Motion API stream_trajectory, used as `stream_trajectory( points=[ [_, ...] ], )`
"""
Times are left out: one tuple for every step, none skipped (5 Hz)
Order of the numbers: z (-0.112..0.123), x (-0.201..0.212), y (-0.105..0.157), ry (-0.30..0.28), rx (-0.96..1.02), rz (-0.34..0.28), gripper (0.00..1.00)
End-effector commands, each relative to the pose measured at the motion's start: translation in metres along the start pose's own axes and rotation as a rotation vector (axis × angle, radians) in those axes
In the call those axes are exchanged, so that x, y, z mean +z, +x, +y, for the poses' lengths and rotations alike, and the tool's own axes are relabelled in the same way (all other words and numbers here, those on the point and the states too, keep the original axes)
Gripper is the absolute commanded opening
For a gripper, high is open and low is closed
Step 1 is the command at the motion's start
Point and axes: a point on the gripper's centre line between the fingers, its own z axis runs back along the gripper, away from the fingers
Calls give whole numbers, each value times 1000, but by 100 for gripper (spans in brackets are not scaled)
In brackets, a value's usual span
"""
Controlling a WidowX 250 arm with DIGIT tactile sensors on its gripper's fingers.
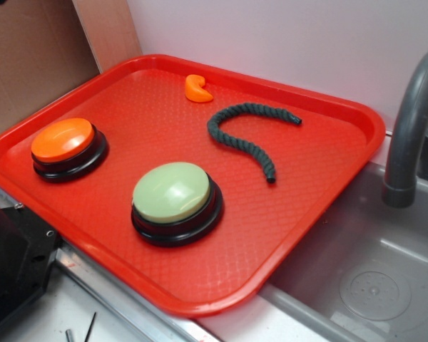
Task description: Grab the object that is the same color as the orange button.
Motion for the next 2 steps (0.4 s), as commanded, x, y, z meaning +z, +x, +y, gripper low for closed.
stream_trajectory(
  points=[
    [0,0,0,0,0,0,100],
    [6,-14,19,4,116,-5,100]
  ],
)
